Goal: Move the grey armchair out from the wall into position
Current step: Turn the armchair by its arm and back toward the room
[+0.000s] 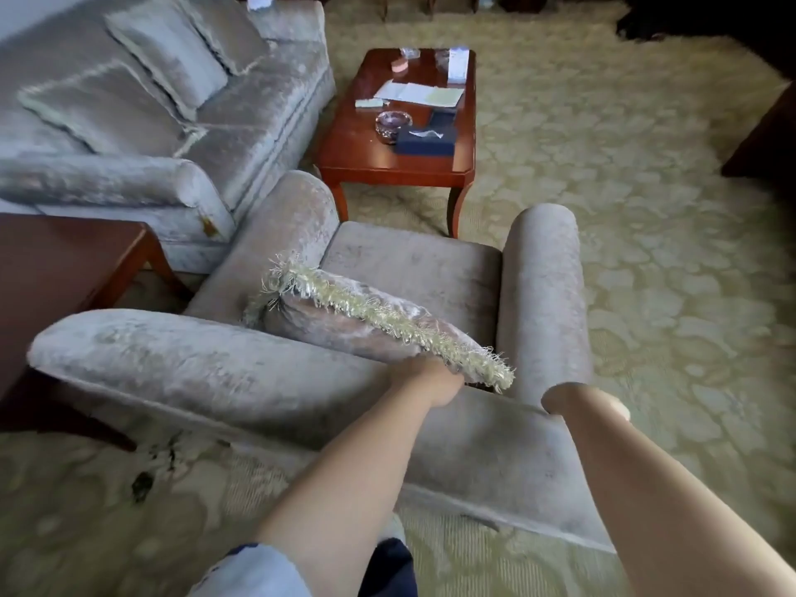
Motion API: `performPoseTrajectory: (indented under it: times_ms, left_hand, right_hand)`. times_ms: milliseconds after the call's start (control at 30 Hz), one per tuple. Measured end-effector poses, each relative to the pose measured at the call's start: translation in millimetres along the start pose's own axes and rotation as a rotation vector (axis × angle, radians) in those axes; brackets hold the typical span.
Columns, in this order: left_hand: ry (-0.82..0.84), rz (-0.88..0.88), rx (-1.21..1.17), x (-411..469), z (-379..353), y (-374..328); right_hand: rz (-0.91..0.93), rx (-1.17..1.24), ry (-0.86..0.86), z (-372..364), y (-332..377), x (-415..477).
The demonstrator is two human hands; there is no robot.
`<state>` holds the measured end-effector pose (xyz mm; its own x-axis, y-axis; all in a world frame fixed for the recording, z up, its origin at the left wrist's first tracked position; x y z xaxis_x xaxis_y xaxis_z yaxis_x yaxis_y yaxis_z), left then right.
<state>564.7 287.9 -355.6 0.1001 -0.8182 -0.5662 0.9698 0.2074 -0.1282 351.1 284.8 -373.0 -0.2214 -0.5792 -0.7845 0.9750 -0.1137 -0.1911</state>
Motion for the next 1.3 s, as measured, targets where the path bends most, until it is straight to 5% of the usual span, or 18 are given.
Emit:
performPoseTrajectory:
  times_ms: [167, 467, 767, 1033, 1167, 1300]
  left_hand:
    - [-0.236, 0.241, 0.072, -22.6, 33.9, 116.6]
    - [-0.337, 0.463, -0.093, -46.7, 77.8, 311.5]
    - [-0.31, 0.674, -0.207, 19.9, 126.8, 489.9]
    - [-0.107, 0.881, -0.241, 53.4, 136.8, 529.8]
    - [-0.071, 0.795, -0.105, 64.6, 132.4, 537.2]
    - [-0.047, 0.637, -0.212, 82.8, 122.8, 548.6]
  right_hand:
    - [0.154, 0.113, -0.213, 18.9, 95.7, -52.6]
    - [0.548, 0.088, -0.493, 12.7, 336.8, -152.2]
    - [0.554, 0.103, -0.505, 30.4, 549.9, -165.2]
    - [0.545, 0.07, -0.608, 40.0, 575.3, -132.4]
    - [0.574, 0.137, -0.49, 40.0, 579.7, -111.1]
    - [0.613, 0.225, -0.432, 45.3, 577.2, -99.5]
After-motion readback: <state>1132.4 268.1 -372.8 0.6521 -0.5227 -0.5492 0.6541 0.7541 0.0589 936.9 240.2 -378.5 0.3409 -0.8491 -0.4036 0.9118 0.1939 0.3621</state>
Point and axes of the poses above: each hand's wrist, its own x-axis towards the middle knuckle, its own z-axis out of the back of the hand, y = z × x, the point moved 6 cm from there along x, towards the middle knuckle, and after that the axes turned 6 degrees about z, right-handed, at the moved point
